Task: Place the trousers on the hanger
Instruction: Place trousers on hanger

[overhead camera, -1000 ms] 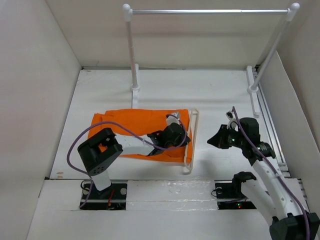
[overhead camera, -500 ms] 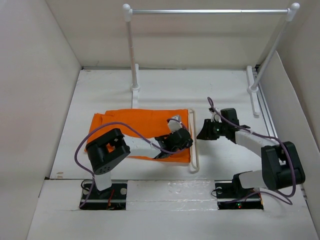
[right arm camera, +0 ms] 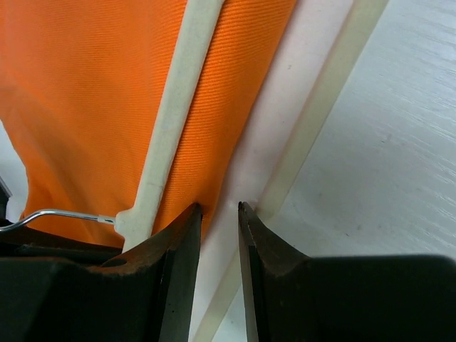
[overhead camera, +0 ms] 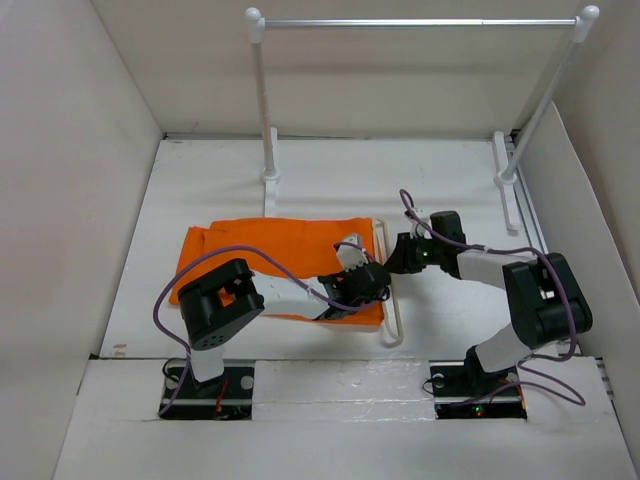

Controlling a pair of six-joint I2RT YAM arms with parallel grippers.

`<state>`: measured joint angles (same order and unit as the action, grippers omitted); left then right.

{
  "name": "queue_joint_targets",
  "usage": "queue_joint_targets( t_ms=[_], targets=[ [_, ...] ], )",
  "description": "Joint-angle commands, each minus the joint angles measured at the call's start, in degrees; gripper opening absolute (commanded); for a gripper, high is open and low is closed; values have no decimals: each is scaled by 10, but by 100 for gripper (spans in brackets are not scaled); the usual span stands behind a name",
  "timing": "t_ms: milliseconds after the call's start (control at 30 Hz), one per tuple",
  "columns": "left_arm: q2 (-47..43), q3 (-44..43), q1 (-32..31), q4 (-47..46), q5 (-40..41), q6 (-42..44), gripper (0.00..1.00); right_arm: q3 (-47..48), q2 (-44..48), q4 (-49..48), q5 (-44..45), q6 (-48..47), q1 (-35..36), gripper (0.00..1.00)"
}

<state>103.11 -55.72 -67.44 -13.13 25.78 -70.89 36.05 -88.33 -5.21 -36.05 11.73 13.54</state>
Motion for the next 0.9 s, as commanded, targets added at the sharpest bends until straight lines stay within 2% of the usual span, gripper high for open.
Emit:
queue_joint_targets(
  t_ms=[0,200,333,600,700,733,767,800,867],
  targets=[
    [-21,-2,-2,45,30,-17,0,7,-8,-64,-35,3,10,33],
    [-19,-4,-2,49,28,-7,0,5,-11,-82,-41,24,16,36],
    [-13,-5,-2,50,23,1,0,6,-31,-81,-39,31,21,42],
    [-6,-6,3,38,19,22,0,-29,-54,-108,-41,47,33,44],
    [-7,-5,9,36,17,32,0,-41,-61,-132,-60,59,39,22],
    [-9,-4,16,35,17,42,0,-44,-59,-140,-66,64,39,11],
    [-11,-3,16,35,16,48,0,-45,-56,-140,-71,63,32,5],
    [-12,-3,22,36,17,55,0,-49,-42,-136,-80,62,22,1],
    [-19,-3,28,36,18,79,0,-53,-22,-111,-85,47,1,0]
  ],
)
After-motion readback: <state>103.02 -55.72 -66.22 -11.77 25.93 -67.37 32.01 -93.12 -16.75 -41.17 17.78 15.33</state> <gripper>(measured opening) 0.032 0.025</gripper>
